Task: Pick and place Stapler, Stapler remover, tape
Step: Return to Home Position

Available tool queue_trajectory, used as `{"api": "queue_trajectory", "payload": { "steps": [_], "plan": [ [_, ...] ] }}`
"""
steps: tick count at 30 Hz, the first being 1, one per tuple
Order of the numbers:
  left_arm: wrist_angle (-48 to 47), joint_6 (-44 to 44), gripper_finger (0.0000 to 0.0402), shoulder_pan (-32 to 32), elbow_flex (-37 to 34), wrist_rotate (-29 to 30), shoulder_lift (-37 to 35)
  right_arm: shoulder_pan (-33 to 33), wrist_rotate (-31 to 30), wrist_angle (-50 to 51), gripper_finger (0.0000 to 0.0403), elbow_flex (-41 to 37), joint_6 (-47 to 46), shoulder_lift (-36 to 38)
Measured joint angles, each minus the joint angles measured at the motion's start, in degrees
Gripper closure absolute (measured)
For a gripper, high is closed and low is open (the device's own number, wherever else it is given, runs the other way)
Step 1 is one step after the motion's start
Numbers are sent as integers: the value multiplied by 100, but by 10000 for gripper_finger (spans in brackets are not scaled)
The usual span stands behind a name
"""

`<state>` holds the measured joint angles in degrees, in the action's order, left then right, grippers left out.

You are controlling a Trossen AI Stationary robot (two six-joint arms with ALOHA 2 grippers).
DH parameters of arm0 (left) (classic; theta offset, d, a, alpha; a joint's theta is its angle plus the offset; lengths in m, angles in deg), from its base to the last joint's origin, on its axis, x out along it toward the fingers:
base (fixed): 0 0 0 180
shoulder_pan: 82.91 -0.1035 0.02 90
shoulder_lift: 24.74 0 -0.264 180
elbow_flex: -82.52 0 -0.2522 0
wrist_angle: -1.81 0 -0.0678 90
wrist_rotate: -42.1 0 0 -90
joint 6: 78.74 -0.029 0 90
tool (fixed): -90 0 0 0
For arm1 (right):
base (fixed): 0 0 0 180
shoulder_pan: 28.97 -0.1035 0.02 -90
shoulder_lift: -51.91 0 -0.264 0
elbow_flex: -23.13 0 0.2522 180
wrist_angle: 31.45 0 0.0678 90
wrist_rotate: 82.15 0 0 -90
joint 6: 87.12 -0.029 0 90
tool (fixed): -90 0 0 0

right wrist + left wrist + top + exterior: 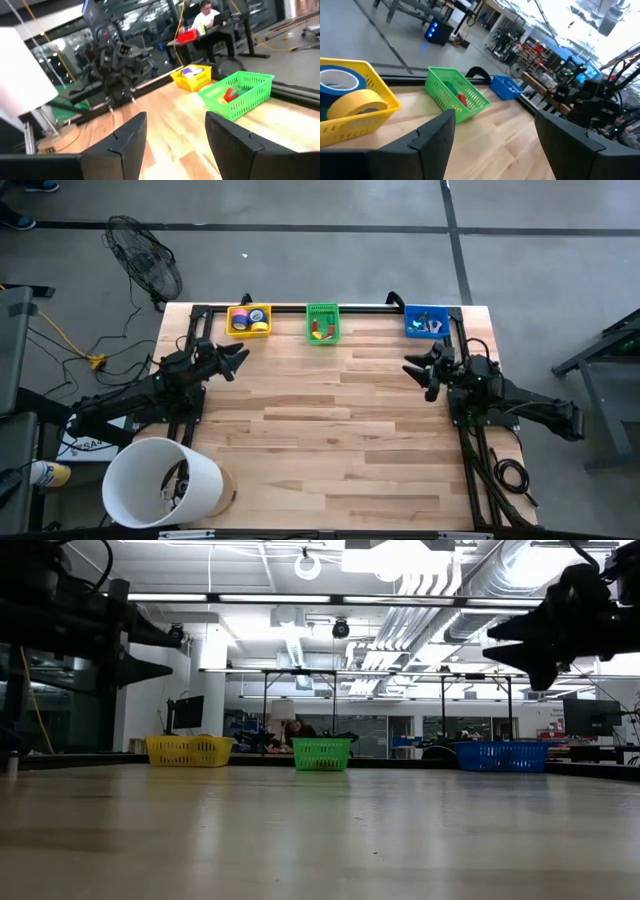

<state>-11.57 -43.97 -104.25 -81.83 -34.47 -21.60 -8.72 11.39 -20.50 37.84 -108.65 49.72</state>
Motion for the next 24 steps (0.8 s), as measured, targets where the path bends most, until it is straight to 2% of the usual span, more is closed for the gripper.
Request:
{"api": "queue_trajectory", "payload": {
  "steps": [7, 14, 24],
  "plan": [
    [-43, -155, 133, 0, -3, -149, 2, 2, -180, 249, 210, 17, 311, -2],
    [-92, -1992, 133, 0, -4, -666, 46, 2, -196, 271, 210, 17, 365, -2],
    [-31, -2100, 133, 0, -15, -686, 46, 2, -167, 223, 210, 13, 379, -2]
  ]
}}
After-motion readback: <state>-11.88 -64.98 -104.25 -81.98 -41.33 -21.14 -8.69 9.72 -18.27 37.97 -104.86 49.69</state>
